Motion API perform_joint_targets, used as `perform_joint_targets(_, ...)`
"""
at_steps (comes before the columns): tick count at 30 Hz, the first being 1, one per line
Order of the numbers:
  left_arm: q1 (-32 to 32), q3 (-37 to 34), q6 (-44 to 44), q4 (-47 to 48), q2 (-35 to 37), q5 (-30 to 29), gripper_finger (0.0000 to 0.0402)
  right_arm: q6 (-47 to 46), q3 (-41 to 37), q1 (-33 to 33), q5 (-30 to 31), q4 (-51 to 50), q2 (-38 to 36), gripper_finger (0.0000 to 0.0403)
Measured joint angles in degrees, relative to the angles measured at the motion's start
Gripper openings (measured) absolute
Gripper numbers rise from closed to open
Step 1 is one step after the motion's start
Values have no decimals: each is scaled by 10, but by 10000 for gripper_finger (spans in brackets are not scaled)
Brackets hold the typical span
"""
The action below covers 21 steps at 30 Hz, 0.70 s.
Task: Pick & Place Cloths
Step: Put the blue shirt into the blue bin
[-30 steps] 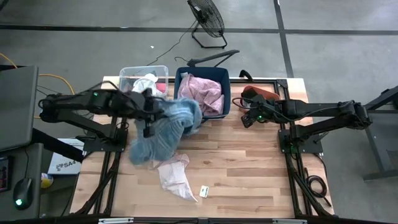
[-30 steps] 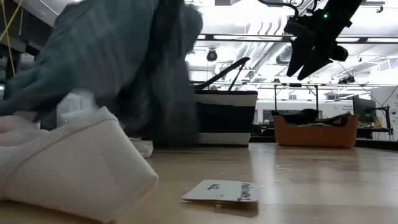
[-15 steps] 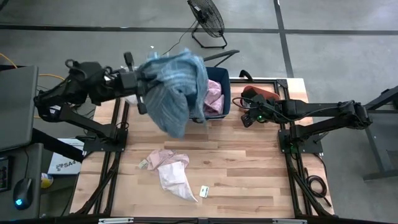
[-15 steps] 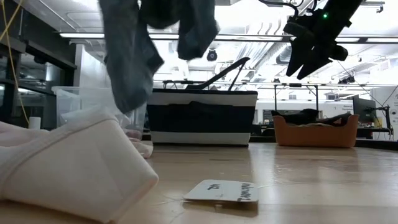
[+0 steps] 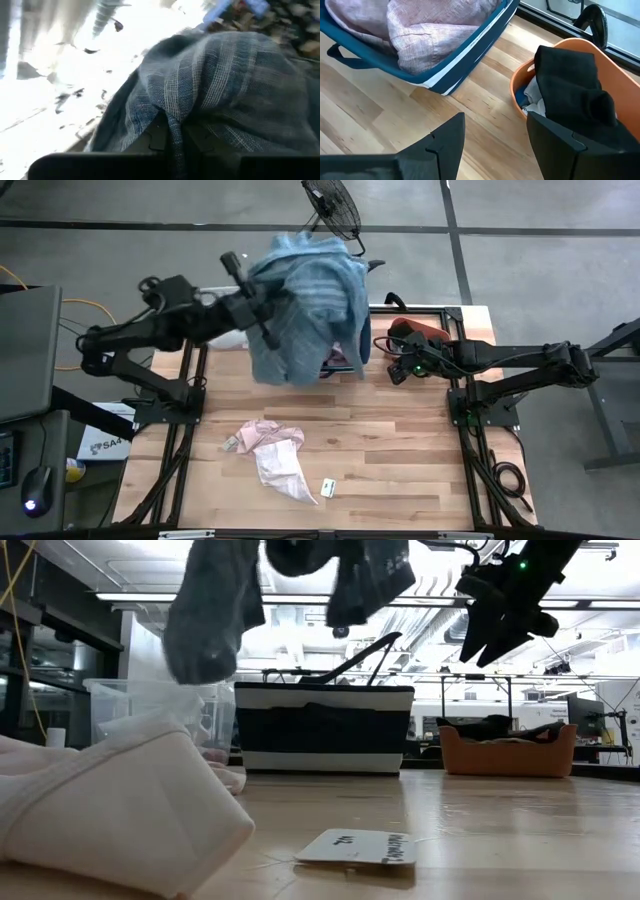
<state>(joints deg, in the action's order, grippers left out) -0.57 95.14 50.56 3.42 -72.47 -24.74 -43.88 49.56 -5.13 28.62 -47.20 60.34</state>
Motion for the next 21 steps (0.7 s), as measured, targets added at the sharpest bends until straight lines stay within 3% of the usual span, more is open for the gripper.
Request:
perform_joint_targets(4, 55, 0, -7, -46, -27, 20, 17, 2, 0, 0, 1, -1, 0, 205)
perform_joint_targets(13, 228, 0, -167, -95, -74, 217, 17, 6, 0, 0, 32, -8, 0, 205)
perform_joint_targets(21, 317, 0, -291, -118, -98, 314, 17, 6, 0, 0, 33, -17, 0, 205)
